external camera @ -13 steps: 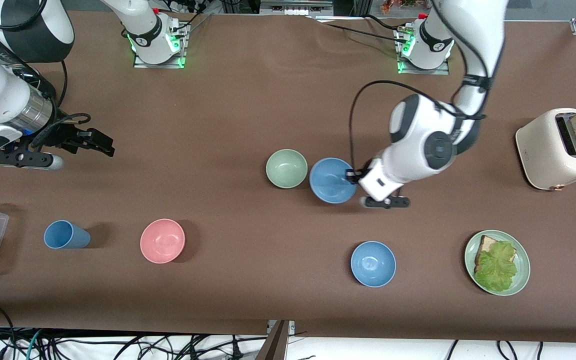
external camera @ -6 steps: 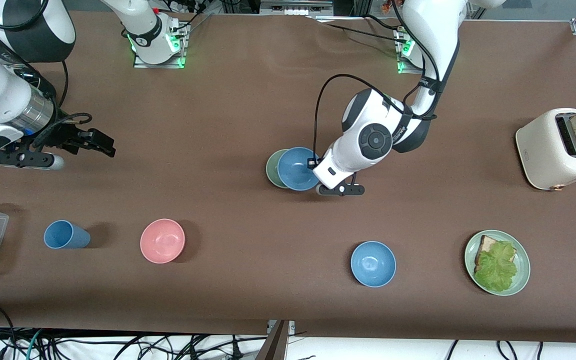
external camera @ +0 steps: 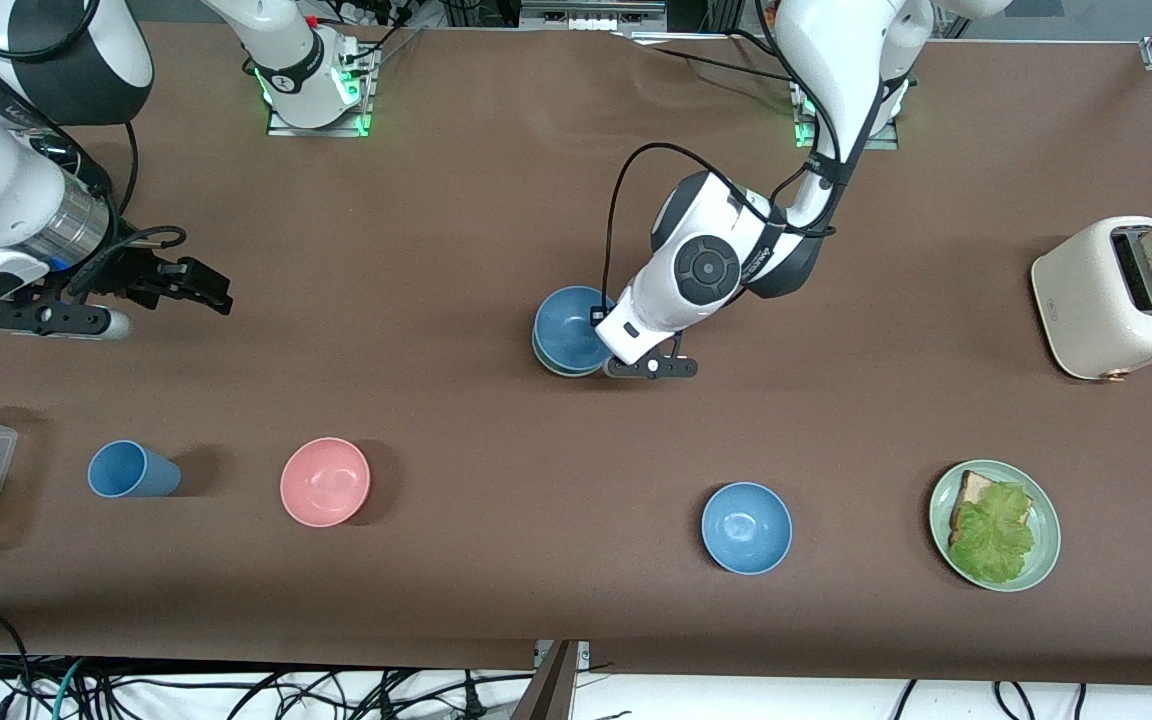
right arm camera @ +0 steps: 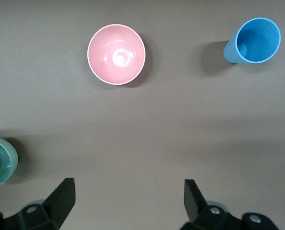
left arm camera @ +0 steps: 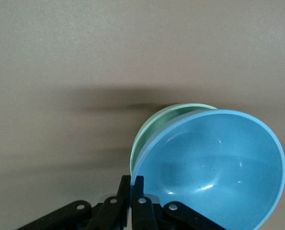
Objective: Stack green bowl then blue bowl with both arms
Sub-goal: 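Lower the blue bowl into the green bowl with the left gripper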
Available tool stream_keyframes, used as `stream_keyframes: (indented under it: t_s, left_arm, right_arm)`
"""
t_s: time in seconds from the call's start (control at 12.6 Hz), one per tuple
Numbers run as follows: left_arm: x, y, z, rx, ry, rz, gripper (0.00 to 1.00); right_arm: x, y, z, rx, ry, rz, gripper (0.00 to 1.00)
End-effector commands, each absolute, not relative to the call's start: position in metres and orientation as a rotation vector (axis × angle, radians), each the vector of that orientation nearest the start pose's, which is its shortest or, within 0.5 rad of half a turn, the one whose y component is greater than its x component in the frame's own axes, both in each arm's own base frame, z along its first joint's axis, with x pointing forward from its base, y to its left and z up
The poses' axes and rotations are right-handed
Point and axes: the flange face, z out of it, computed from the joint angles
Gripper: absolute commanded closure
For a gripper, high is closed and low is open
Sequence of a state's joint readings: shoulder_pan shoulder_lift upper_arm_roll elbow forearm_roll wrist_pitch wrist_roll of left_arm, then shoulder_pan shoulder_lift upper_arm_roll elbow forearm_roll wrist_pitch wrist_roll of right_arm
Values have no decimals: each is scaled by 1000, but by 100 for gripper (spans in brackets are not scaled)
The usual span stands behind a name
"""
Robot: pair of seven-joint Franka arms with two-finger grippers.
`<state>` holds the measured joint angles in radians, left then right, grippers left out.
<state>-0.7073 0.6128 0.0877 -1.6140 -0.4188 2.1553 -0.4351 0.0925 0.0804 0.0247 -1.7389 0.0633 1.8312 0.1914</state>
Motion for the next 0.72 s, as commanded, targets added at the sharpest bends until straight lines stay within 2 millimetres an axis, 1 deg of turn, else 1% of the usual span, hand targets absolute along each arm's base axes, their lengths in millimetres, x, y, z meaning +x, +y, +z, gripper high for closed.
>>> stream_keyframes:
  t_s: [0.0, 0.08, 0.16, 0.24, 0.32, 0.4, 0.56, 0.64]
  left_arm:
    - [549, -421, 265, -3343, -109, 330, 78]
    - [550, -419, 265, -3345, -121, 332, 61]
    - [552, -418, 269, -3348, -138, 328, 41]
    - [555, -415, 277, -3355, -145, 316, 0]
    - [560, -410, 292, -3372, -157, 296, 0]
    - [567, -401, 309, -3382, -178, 289, 0]
    - [588, -373, 361, -3394, -210, 352, 0]
    - [598, -354, 387, -3386, -220, 387, 0]
  right_arm:
    - [581, 74, 522, -3082, 126, -8, 0]
    - [582, 75, 523, -3081, 123, -15, 0]
    - [585, 75, 520, -3083, 121, -13, 0]
    - [586, 75, 520, -3082, 123, -15, 0]
    - [586, 75, 520, -3082, 124, -22, 0]
    - [587, 75, 520, -3081, 126, -29, 0]
    - [587, 75, 522, -3081, 121, -32, 0]
    - [585, 75, 524, -3079, 114, -34, 0]
